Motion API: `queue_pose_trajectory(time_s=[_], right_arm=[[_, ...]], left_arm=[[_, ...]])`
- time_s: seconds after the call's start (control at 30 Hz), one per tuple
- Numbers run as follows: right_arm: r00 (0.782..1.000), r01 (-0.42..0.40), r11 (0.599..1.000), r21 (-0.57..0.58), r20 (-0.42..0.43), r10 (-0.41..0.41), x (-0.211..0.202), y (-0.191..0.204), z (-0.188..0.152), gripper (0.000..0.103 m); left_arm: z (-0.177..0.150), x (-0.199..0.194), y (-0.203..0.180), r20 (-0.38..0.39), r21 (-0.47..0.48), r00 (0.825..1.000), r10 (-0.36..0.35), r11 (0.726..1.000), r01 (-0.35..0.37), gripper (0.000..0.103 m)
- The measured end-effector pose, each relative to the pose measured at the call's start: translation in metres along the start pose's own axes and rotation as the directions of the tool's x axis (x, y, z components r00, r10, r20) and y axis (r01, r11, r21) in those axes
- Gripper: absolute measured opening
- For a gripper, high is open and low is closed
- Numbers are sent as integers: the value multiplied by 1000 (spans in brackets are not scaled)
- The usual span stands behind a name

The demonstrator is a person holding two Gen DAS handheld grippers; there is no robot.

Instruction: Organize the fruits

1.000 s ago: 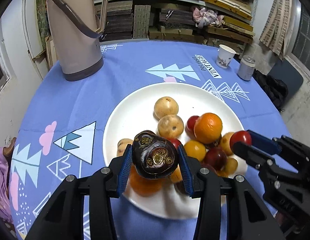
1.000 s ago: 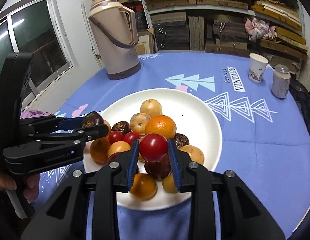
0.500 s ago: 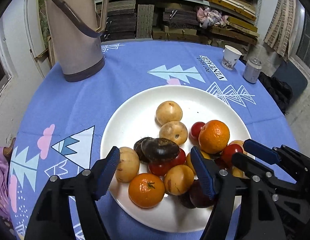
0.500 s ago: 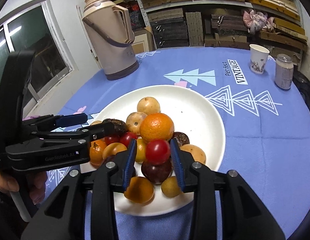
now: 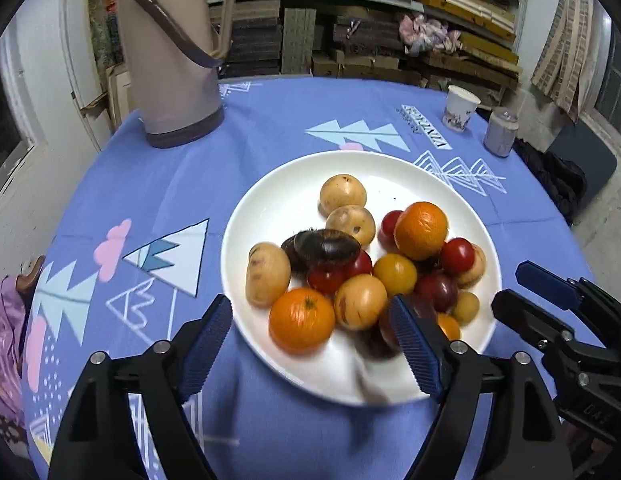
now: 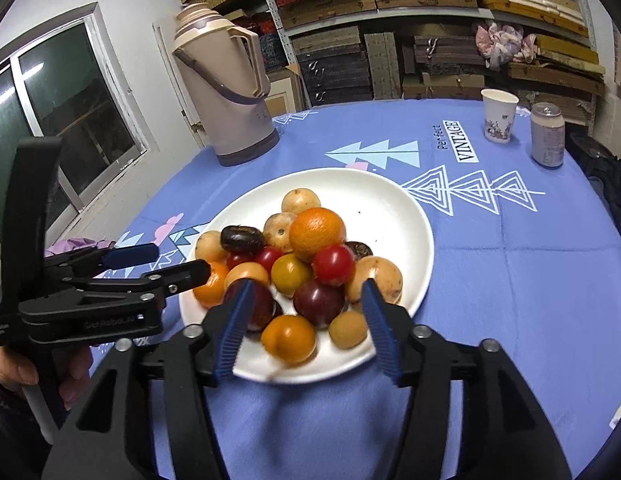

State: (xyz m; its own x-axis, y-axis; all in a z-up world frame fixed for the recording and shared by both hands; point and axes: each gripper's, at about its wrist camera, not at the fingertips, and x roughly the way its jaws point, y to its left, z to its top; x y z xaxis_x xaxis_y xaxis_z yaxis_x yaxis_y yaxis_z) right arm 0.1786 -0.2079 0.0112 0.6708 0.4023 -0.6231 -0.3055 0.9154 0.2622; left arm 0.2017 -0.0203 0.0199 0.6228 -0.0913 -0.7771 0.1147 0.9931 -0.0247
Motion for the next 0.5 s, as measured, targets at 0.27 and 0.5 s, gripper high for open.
queue_pose_trajectory(time_s=[0.27, 0.5], right_arm=[[996, 82, 997, -12, 41, -82, -29, 16, -20, 95], [993, 112, 993, -37, 46, -110, -49, 28, -32, 98]], left_arm=[[-32, -34, -5, 28, 19, 999, 32, 999, -33, 95], [-56, -50, 0, 9, 5, 999, 45, 999, -45, 96]])
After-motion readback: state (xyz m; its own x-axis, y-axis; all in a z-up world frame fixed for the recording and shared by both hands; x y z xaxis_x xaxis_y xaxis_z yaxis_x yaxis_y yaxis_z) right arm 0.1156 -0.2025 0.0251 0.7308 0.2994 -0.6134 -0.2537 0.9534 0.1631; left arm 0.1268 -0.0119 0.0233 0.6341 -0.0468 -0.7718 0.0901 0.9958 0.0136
